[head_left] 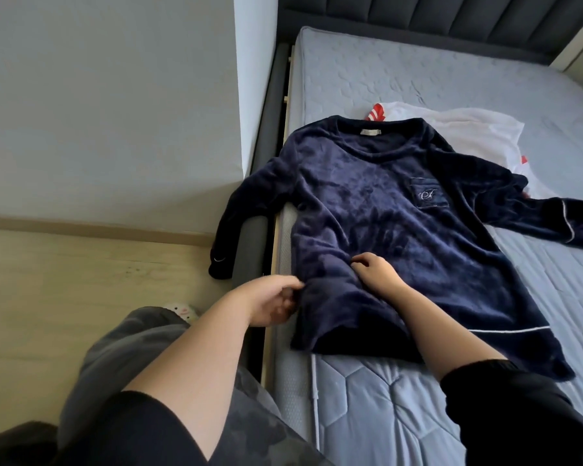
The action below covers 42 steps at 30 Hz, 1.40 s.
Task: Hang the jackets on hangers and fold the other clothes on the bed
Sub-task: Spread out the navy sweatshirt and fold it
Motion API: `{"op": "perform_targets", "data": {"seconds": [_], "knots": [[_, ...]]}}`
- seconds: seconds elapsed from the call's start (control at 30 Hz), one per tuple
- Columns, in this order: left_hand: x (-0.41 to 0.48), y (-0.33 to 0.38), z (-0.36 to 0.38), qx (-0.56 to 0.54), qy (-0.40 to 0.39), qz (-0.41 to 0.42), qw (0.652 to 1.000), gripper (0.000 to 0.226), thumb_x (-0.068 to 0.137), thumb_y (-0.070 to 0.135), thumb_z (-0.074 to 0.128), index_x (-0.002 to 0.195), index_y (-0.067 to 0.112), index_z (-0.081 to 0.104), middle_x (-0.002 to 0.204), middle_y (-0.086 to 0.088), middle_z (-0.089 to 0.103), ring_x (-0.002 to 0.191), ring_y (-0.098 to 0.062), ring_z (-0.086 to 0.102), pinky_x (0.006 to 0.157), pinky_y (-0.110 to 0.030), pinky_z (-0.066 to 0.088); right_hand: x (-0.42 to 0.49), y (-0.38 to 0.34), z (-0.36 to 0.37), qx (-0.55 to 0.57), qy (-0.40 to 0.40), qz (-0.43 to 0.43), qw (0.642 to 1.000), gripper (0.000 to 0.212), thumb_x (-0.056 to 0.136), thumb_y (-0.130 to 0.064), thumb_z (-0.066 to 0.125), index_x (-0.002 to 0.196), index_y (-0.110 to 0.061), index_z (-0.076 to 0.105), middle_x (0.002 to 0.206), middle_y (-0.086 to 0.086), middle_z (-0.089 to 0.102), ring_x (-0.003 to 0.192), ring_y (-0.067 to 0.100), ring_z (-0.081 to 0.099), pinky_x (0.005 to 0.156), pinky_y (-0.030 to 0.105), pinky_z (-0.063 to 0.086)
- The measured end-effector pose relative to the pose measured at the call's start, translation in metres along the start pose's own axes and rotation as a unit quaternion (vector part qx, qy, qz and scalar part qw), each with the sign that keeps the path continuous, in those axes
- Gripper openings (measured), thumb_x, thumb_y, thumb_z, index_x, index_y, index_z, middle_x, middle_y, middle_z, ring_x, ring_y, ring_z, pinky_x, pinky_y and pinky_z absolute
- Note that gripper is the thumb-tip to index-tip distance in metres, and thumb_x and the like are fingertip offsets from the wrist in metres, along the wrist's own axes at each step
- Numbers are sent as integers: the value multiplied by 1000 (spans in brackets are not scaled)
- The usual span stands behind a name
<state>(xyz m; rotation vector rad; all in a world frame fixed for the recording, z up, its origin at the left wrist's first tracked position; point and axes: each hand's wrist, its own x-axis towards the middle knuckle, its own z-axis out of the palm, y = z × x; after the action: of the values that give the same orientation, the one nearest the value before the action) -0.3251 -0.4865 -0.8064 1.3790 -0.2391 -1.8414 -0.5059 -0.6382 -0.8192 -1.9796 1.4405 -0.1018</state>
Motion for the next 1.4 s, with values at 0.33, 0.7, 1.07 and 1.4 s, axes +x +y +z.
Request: {"op": "perform_targets", "data": {"seconds": [0.33,0.7,1.07,1.4], "knots": [[-7,-12,-16,-96,53,-4,994,35,61,3,40,75,6,72,76,-11,67,63,-28,65,58,-31,54,-17,10,27,-101,-58,-60,991,44,95,-27,54,134,-8,50,138,15,44,127,30,42,108,33,32],[-5,-24,-2,16,83,-69,994,32,79,-7,18,68,7,44,52,-8,53,48,-22,52,51,-27,45,-32,2,14,-23,-45,-87,995,32,96,-32,54,123,-16,59,122,2,57,111,16,55,89,20,38],[-24,-24,22,-10,59,7,998,20,88,11,54,73,5,64,62,-10,68,54,-21,66,53,-25,53,-127,11,10,19,-173,-216,961,102,69,-69,68,149,-24,23,146,-9,35,134,4,33,112,24,28],[-37,-19,25,-35,86,31,995,44,86,6,40,43,10,49,42,-6,46,38,-19,52,47,-23,43,-129,1,17,-195,146,-301,922,32,55,7,61,85,-3,62,74,10,61,69,34,60,53,35,45]]}}
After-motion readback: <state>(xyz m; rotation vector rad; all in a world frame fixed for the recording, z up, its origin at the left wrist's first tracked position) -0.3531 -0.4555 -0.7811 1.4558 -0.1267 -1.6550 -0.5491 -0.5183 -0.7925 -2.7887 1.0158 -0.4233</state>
